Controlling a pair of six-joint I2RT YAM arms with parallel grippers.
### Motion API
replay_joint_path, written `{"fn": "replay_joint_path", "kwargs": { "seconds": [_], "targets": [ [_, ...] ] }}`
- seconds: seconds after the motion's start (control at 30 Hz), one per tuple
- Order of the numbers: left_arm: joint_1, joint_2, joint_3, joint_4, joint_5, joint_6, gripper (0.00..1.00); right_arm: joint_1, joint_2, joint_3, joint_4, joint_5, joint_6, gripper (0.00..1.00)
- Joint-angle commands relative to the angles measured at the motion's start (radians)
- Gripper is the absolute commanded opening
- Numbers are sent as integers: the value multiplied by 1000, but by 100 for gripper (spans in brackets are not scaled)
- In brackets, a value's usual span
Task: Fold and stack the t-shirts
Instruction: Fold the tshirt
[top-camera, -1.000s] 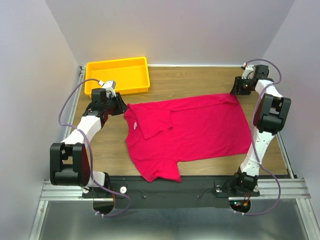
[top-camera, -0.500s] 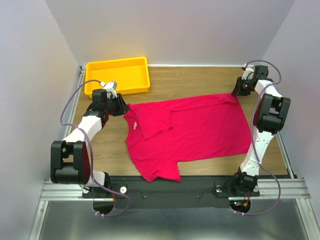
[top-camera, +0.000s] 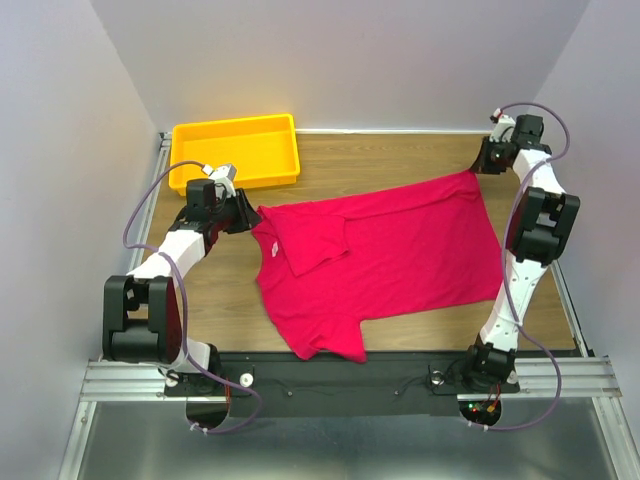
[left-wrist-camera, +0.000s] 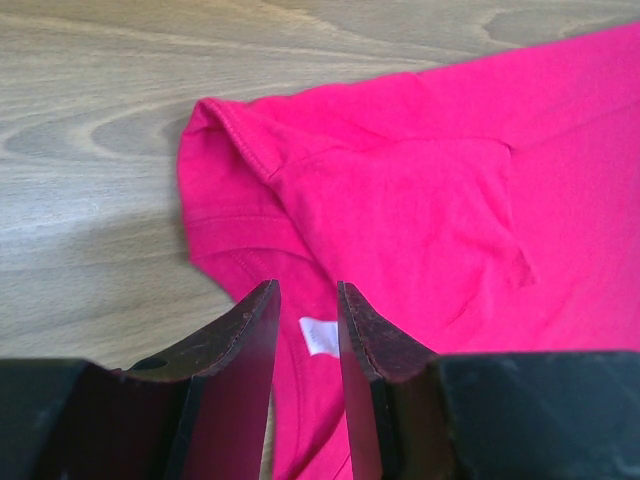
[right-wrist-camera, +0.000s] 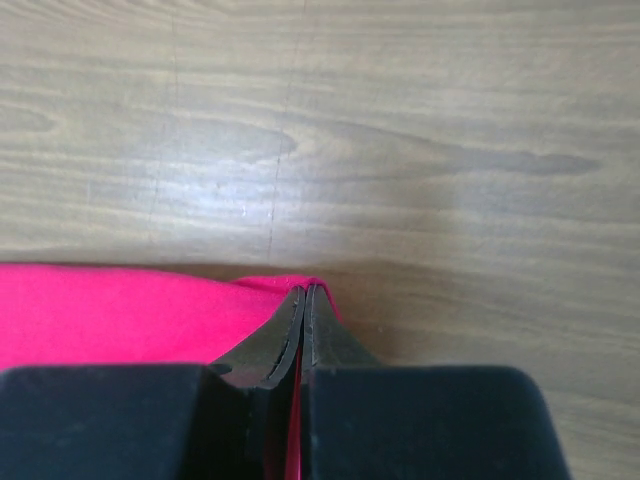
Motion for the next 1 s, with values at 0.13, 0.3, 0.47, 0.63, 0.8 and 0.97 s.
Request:
{"fn": "replay_joint_path", "kwargs": {
  "seconds": [0.13, 0.3, 0.47, 0.63, 0.8, 0.97],
  "targets": [
    [4, 7, -10, 35, 17, 6, 41, 3, 55, 67, 22, 33, 20, 21],
    [6, 8, -5, 30, 14, 9, 41, 3, 37, 53, 23, 89, -11, 31],
    [5, 4, -1, 27, 11, 10, 41, 3, -26, 52, 23, 220, -63, 35],
    [4, -3, -1, 27, 13, 10, 41, 3, -105, 0, 20, 124, -122, 37],
    [6, -22, -8, 24, 17, 14, 41, 3, -190, -123, 9, 10, -238, 41],
    [4, -21, -19, 21, 45, 15, 41, 3, -225, -201, -41, -108, -319, 39]
  ]
}}
